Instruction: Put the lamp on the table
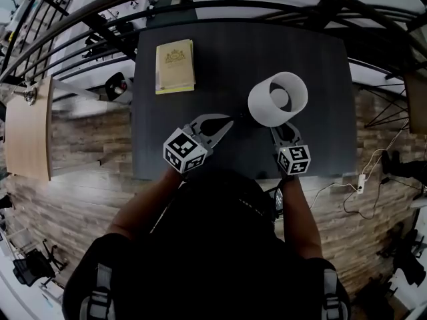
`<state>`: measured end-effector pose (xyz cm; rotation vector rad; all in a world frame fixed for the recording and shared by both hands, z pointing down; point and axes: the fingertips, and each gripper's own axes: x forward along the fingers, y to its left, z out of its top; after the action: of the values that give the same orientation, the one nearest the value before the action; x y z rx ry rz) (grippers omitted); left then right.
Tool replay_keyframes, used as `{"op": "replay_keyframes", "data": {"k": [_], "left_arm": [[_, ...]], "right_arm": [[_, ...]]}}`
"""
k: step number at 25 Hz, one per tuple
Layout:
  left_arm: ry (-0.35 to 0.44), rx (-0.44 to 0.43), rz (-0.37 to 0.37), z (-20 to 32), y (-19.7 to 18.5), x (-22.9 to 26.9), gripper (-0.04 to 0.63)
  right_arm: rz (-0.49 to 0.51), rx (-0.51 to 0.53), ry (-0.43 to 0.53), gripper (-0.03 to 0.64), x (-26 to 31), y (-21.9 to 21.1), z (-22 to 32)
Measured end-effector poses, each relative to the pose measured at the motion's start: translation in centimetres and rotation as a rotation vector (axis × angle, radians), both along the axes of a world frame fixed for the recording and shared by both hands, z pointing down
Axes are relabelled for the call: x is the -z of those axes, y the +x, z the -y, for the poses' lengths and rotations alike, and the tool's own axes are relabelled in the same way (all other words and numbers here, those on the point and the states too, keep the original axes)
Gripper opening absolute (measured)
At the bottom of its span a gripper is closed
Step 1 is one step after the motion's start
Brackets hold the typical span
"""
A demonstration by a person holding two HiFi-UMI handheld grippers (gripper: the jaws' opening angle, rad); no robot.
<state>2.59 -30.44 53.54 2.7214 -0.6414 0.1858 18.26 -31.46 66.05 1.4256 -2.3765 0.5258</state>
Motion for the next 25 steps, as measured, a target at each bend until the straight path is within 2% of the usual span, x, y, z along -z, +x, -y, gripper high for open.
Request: {"op": "replay_keyframes", "data": {"k": [10, 17, 25], "left_arm": [[0.085, -0.049, -0.058, -3.8, -2.5, 4.1, 0.009], [0.111, -0.079, -0.073, -6.4, -3.7, 4.9, 0.009], [0.114, -0.066, -0.103, -8.8, -3.1, 6.5, 0.009]], "right_arm": [[-0.038, -0.062, 0.053, 0.044, 3.6, -1.7, -4.8], [-0.033, -0.074, 0.111, 0.017, 7.0, -3.2, -7.1], [0.006, -0.010, 0.135, 0.015, 11.7, -5.2, -9.8]]}}
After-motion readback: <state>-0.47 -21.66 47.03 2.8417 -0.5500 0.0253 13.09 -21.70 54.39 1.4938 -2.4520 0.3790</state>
